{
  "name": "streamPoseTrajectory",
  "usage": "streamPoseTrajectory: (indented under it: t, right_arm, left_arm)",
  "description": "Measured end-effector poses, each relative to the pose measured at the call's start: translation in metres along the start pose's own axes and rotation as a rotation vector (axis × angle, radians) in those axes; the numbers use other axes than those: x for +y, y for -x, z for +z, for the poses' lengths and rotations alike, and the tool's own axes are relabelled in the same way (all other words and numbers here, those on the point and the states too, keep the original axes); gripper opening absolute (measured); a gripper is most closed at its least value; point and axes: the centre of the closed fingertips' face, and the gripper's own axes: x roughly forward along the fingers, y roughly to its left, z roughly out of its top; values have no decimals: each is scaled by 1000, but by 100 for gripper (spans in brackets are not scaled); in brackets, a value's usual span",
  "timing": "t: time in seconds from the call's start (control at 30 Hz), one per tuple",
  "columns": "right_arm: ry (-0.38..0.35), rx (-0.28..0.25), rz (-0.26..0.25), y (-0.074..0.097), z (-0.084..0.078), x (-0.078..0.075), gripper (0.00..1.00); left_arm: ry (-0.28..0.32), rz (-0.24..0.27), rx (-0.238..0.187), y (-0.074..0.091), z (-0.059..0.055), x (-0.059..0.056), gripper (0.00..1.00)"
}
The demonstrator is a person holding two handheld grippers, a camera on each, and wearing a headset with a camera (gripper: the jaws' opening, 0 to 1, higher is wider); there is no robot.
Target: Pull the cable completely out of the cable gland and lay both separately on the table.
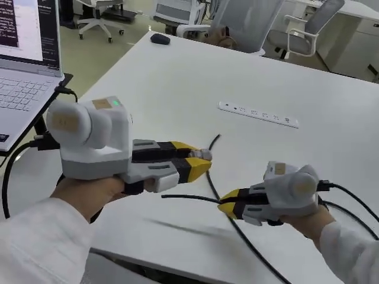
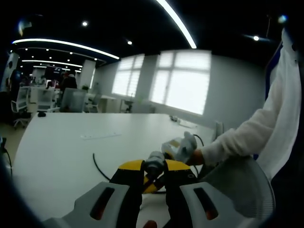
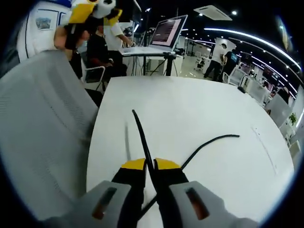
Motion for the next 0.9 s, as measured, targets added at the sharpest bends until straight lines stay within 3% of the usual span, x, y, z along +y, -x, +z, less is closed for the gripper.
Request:
streamPoseTrajectory:
  t: [0.07, 0.23, 0.37, 0.43, 0.5, 0.8, 0.9]
  right_arm:
    - [-43, -4, -8, -8, -4, -2, 6]
    - [-17, 55, -20, -17, -13, 3, 6]
    - [-53, 58, -18, -22, -18, 8, 7]
    - [-70, 82, -17, -26, -24, 9, 7]
    - [-32, 129, -20, -29, -33, 8, 7]
    - [-114, 106, -7, -33, -37, 15, 10]
    - [-142, 111, -8, -34, -38, 18, 19]
  left_arm:
    - [-2, 1, 4, 0, -1, 0, 18]
    - [-6, -6, 32, -2, -6, -1, 18]
    - [8, -11, 41, -3, -8, -1, 18]
    - [11, -10, 45, -4, -9, 0, 18]
    - [15, -12, 45, -4, -9, 1, 18]
    - [51, -15, 57, -5, -13, 2, 18]
    - [70, -6, 64, -4, -16, 4, 18]
